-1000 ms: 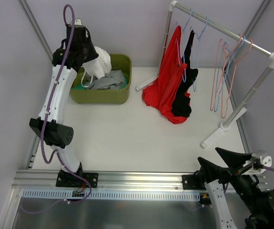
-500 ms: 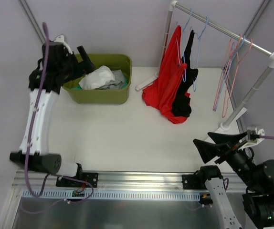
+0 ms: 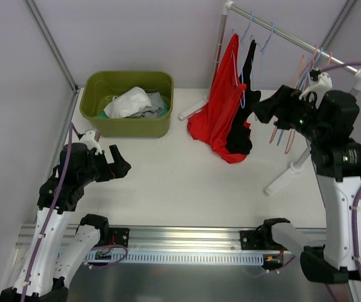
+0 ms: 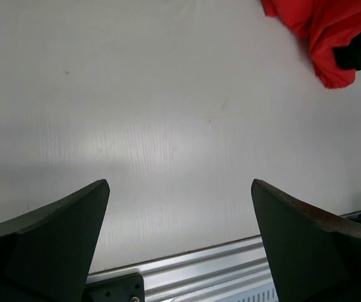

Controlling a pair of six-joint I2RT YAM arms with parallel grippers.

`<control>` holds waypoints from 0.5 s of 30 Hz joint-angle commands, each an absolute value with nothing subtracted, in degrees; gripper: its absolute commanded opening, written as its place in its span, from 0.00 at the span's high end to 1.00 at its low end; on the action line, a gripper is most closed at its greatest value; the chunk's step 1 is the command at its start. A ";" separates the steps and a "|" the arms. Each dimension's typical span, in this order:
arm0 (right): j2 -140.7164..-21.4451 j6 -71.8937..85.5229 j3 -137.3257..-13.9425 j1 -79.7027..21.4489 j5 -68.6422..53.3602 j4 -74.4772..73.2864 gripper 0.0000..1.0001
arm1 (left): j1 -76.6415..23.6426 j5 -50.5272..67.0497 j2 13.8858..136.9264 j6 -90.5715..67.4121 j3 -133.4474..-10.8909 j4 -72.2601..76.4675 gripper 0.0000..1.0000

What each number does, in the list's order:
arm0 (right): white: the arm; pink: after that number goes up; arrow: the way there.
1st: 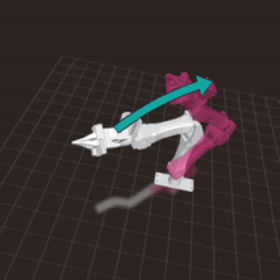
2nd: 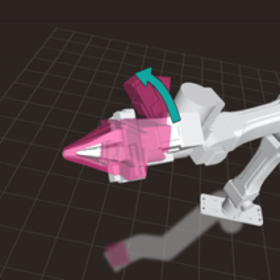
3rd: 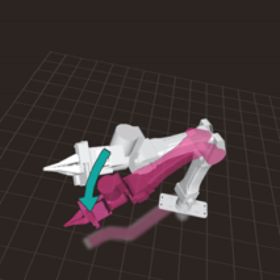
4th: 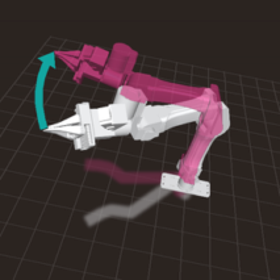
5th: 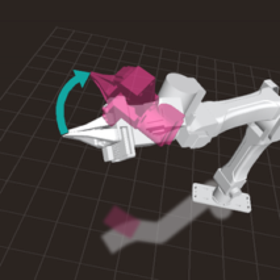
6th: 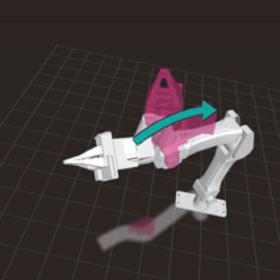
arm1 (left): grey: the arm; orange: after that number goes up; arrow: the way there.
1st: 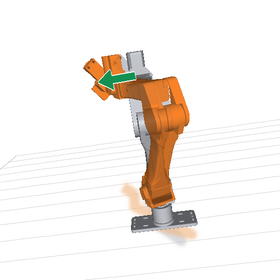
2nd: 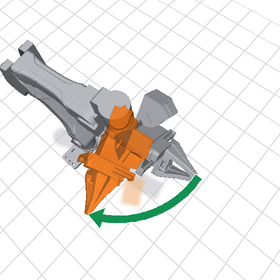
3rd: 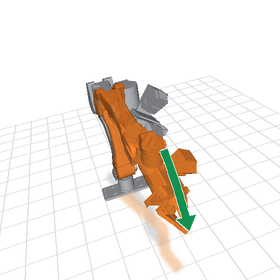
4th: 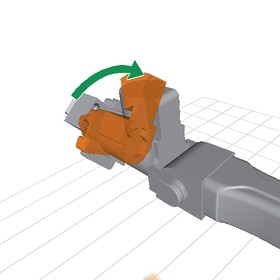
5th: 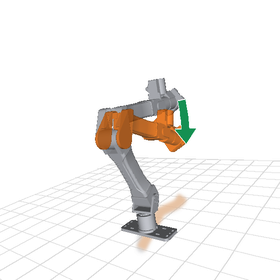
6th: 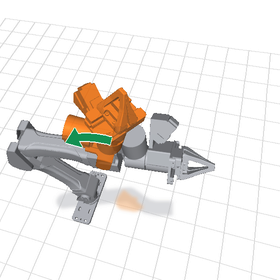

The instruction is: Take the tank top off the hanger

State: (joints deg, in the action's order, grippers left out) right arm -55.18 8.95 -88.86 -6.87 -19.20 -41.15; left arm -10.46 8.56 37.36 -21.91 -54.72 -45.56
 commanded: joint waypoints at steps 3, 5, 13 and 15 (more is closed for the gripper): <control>-65.98 0.98 -101.05 -7.12 -9.16 -39.29 0.17 | -10.63 12.82 30.51 -18.90 -50.45 -42.63 0.01; -68.72 0.44 -103.26 -7.12 -8.00 -38.94 0.22 | -10.63 13.01 29.54 -18.63 -49.93 -41.93 0.01; -81.81 -5.62 -110.13 -7.21 -5.36 -37.54 0.41 | -12.48 13.27 29.09 -19.51 -48.43 -41.04 0.01; -83.58 -6.24 -110.48 -7.56 -5.28 -36.04 0.44 | -13.09 13.10 29.09 -19.60 -48.34 -40.96 0.01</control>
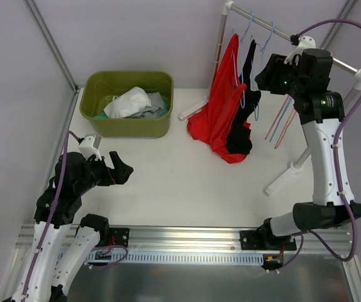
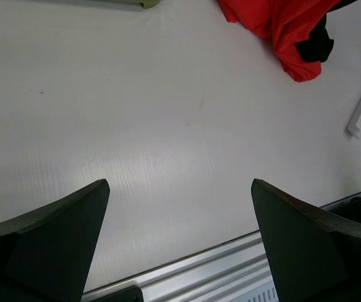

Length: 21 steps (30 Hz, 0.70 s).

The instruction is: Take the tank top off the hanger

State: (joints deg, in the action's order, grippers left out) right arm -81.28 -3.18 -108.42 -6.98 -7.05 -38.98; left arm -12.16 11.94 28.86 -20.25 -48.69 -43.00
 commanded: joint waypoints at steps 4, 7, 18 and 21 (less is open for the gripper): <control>-87.79 -7.73 -112.15 -7.91 -2.55 -34.98 0.53 | -14.32 12.48 28.48 -19.86 -48.25 -40.96 0.01; -89.91 -8.09 -113.03 -7.91 -2.90 -34.20 0.66 | -15.38 12.13 27.95 -19.95 -48.16 -40.96 0.01; -89.21 -6.24 -110.66 -8.17 -0.35 -29.80 0.99 | -16.43 13.10 28.74 -19.78 -48.25 -40.87 0.01; -88.77 -4.92 -110.30 -8.26 -0.53 -28.83 1.00 | -16.87 13.10 28.48 -19.78 -48.16 -40.96 0.01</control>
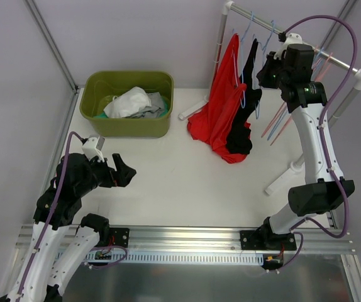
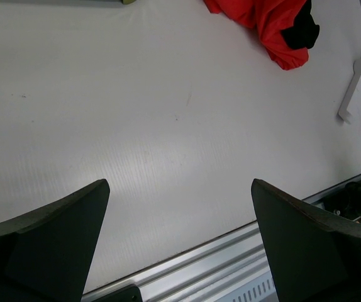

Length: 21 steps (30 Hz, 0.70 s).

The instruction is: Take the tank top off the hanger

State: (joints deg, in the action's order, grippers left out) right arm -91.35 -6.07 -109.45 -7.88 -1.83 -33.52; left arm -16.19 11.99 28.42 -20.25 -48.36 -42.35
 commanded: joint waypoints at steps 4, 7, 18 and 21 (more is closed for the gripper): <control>-86.32 -2.90 -110.57 -8.17 -0.35 -27.16 1.00 | -17.31 13.01 28.39 -19.78 -48.16 -40.78 0.01; -83.24 -1.76 -110.92 -8.17 -0.44 -26.28 1.00 | -17.67 12.92 28.39 -19.86 -48.16 -40.78 0.01; -69.63 2.37 -104.26 -8.17 -0.79 -29.43 1.00 | -18.46 12.22 27.68 -19.95 -48.08 -40.78 0.01; -63.67 3.34 -101.52 -8.17 -3.16 -31.28 1.00 | -18.37 12.13 27.68 -19.95 -48.08 -40.78 0.01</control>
